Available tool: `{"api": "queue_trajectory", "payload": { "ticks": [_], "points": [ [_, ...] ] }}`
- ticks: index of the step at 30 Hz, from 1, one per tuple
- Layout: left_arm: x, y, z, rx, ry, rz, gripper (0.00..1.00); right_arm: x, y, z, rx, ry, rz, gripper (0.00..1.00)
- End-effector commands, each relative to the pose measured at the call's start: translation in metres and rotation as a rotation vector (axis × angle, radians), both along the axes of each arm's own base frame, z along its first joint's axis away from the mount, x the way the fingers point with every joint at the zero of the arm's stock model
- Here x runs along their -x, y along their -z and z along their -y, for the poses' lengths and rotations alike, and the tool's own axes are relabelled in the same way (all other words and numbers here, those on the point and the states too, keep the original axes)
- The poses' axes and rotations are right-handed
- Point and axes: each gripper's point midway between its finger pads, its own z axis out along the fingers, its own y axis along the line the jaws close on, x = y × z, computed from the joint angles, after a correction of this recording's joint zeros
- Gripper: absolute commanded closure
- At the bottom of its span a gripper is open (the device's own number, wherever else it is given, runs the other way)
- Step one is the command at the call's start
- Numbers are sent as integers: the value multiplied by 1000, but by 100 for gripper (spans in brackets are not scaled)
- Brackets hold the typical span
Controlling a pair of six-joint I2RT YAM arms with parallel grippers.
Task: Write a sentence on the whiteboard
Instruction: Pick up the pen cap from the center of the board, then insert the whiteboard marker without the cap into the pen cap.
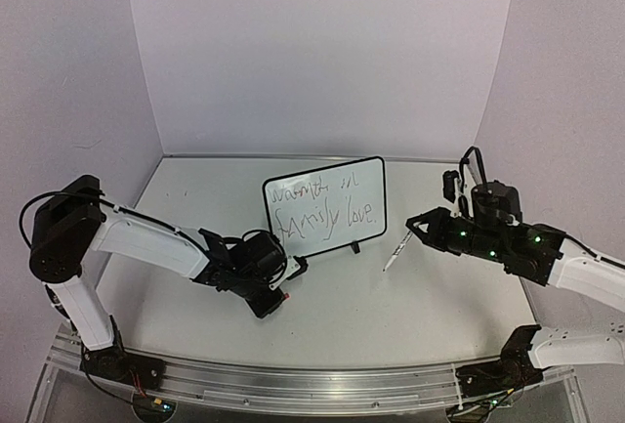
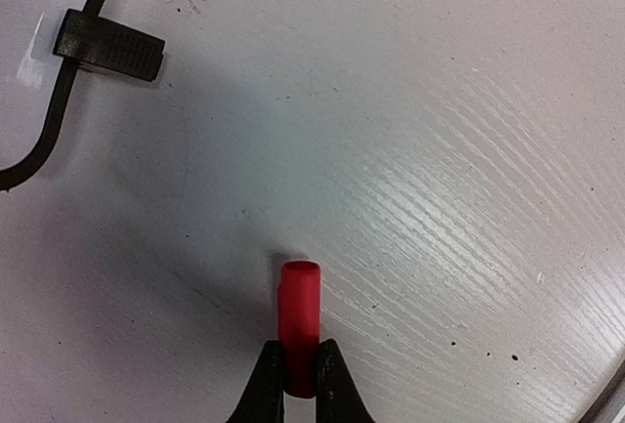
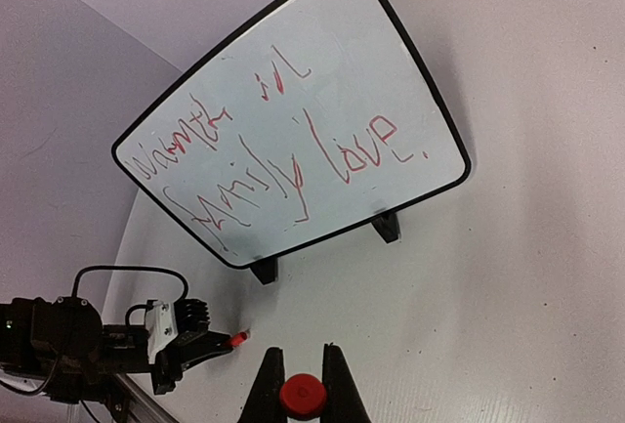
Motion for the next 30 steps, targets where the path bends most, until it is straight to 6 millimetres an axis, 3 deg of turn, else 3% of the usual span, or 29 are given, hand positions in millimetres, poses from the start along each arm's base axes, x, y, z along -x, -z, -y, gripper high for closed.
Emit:
{"api": "queue_trajectory", "payload": {
  "ticks": [1, 10, 14, 21, 30],
  "points": [
    [3, -13, -4, 65, -38, 18, 100, -7, -1, 1, -54, 51, 1, 100],
    [5, -100, 40, 484, 22, 91, 100, -22, 8, -38, -263, 5, -60, 100],
    [13, -127, 55, 600, 86, 80, 100, -26, 6, -56, -327, -37, -84, 100],
    [20, -131, 74, 662, 141, 32, 100, -29, -1, -70, -409, -72, -97, 100],
    [22, -132, 82, 699, 154, 3, 100, -29, -1, -83, -425, -123, -120, 100]
  ]
}}
